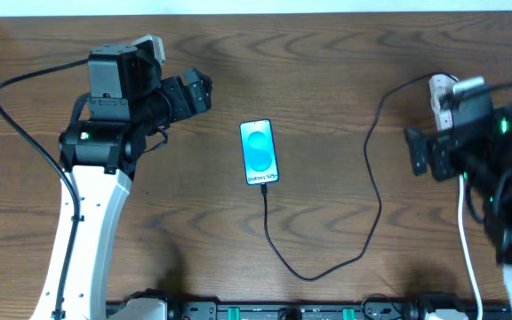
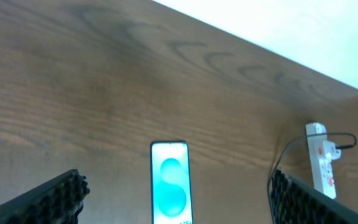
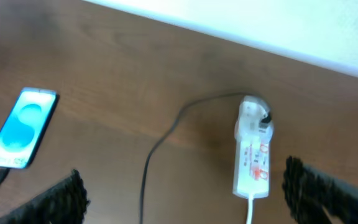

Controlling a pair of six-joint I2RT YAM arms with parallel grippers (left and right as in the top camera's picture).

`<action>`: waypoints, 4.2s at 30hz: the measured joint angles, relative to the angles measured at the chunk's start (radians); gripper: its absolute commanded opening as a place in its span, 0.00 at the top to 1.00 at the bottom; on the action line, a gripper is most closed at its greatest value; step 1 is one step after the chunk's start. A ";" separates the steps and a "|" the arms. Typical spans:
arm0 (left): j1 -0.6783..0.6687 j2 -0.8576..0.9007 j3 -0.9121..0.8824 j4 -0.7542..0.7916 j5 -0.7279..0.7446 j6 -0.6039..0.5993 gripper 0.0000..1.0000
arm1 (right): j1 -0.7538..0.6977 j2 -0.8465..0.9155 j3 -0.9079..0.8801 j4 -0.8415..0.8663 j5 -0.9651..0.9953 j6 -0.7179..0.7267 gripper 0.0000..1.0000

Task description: Plug charger to phone and switch on socket

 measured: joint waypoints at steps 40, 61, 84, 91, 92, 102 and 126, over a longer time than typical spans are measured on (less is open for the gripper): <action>0.000 0.000 0.000 -0.001 0.000 0.000 0.04 | 0.005 -0.948 -1.153 0.806 -0.048 -0.155 0.01; 0.000 0.000 0.000 0.000 0.000 0.000 0.04 | 0.005 -0.977 -1.206 0.803 -0.097 -0.149 0.01; 0.000 0.000 0.000 -0.001 0.000 0.000 0.04 | 0.005 -0.977 -1.206 0.803 -0.097 -0.146 0.01; 0.000 0.000 0.000 -0.023 -0.034 0.004 0.04 | 0.005 -0.977 -1.206 0.803 -0.097 -0.146 0.01; 0.000 -0.003 0.000 -0.030 -0.045 0.005 0.04 | 0.004 -0.977 -1.206 0.803 -0.097 -0.146 0.01; 0.000 -0.283 -0.113 0.026 -0.146 0.132 0.04 | 0.004 -0.977 -1.206 0.803 -0.096 -0.145 0.01; 0.018 -1.001 -0.994 0.522 -0.197 0.501 0.04 | 0.004 -0.977 -1.206 0.803 -0.097 -0.143 0.01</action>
